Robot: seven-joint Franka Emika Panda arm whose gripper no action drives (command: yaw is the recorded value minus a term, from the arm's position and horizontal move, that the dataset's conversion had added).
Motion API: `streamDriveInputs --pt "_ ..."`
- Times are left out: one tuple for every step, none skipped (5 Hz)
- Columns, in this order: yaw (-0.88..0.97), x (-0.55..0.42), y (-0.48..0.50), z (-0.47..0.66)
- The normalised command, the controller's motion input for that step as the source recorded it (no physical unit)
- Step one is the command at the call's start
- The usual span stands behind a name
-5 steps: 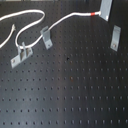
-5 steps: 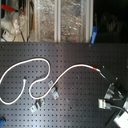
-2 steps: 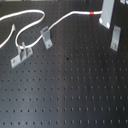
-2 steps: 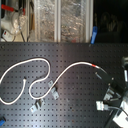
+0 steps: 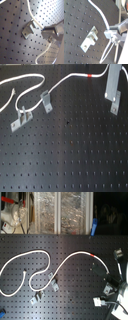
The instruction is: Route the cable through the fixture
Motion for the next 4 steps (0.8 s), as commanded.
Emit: streamDriveInputs --pt "0.01 -0.484 0.053 0.5" --pt "0.0 -0.026 0.015 0.0" --pt "0.0 -0.16 0.2 -0.02" --pt "0.0 0.0 0.0 0.02"
